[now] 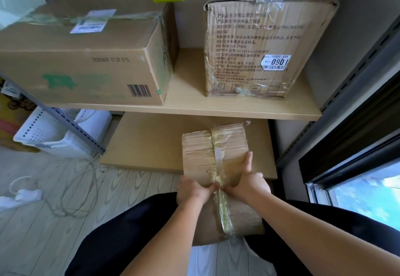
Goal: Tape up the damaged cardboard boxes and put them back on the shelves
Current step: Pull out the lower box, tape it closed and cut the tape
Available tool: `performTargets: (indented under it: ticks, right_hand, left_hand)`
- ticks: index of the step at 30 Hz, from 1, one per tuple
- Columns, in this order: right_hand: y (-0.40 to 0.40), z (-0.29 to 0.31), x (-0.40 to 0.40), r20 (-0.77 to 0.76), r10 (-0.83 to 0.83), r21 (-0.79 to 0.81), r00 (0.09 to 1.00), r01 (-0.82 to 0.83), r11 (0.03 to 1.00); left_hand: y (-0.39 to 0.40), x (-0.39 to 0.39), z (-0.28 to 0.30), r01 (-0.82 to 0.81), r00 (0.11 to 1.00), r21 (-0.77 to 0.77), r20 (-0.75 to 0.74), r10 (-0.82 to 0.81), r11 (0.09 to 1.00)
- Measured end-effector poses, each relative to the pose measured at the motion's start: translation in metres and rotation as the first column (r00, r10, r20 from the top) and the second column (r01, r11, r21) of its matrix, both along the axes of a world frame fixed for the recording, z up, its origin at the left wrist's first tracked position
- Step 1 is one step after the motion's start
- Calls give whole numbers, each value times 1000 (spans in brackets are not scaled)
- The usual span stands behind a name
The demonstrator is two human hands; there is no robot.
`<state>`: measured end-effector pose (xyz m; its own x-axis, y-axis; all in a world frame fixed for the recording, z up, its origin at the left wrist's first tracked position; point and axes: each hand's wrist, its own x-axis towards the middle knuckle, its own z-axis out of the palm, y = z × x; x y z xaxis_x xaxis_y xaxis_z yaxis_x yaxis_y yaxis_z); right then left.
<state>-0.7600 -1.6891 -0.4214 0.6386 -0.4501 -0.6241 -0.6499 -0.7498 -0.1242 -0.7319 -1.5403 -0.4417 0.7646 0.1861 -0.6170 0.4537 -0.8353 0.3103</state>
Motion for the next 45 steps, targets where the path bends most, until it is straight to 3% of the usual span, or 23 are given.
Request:
performTargets:
  ticks: [5, 8, 12, 13, 16, 18, 21, 23, 25, 28, 30, 38, 45]
  right_hand:
    - [-1, -13, -11, -80, -49, 61, 996, 54, 997]
    - [-4, -11, -10, -140, -37, 84, 989, 49, 995]
    - [-5, -5, -7, -209, -142, 260, 968, 195, 946]
    - [-3, -6, -3, -207, -195, 274, 959, 248, 929]
    - [5, -6, 13, -15, -393, 225, 919, 386, 895]
    - [7, 1, 27, 78, -323, 163, 943, 307, 938]
    - [1, 14, 48, 186, -7, 34, 982, 1, 999]
    - [-5, 18, 62, 165, 254, -112, 953, -238, 965]
    - [-8, 19, 71, 90, 356, -112, 930, -345, 932]
    - [-10, 19, 75, 72, 385, -40, 920, -383, 923]
    - [-10, 19, 74, 94, 418, -45, 904, -415, 908]
    - [-3, 14, 73, 86, 422, -40, 903, -420, 907]
    - [9, 31, 60, 68, 370, -40, 926, -368, 929]
  left_hand:
    - [6, -3, 6, 106, 994, 110, -44, -102, 988]
    - [3, -7, 8, 42, 993, 117, -117, -28, 992]
    - [-1, -6, 9, -9, 991, 104, -130, 22, 995]
    - [-3, -5, 10, 8, 990, 112, -139, 8, 994]
    - [-14, 3, 15, 0, 985, 80, -169, 14, 997]
    - [-19, 13, 17, -102, 987, 5, -128, 101, 995]
    - [-25, 26, 18, -181, 983, -101, 12, 183, 978]
    - [-30, 35, 19, -135, 979, -147, 135, 156, 980]
    - [-31, 48, 17, 4, 972, -128, 235, 27, 992]
    - [-28, 64, 13, 170, 956, -42, 251, -154, 985]
    - [-27, 68, 11, 196, 953, -18, 237, -187, 980]
    - [-32, 62, 11, 216, 954, 13, 211, -214, 976]
    - [-50, 38, 41, 73, 976, -7, 208, -70, 997]
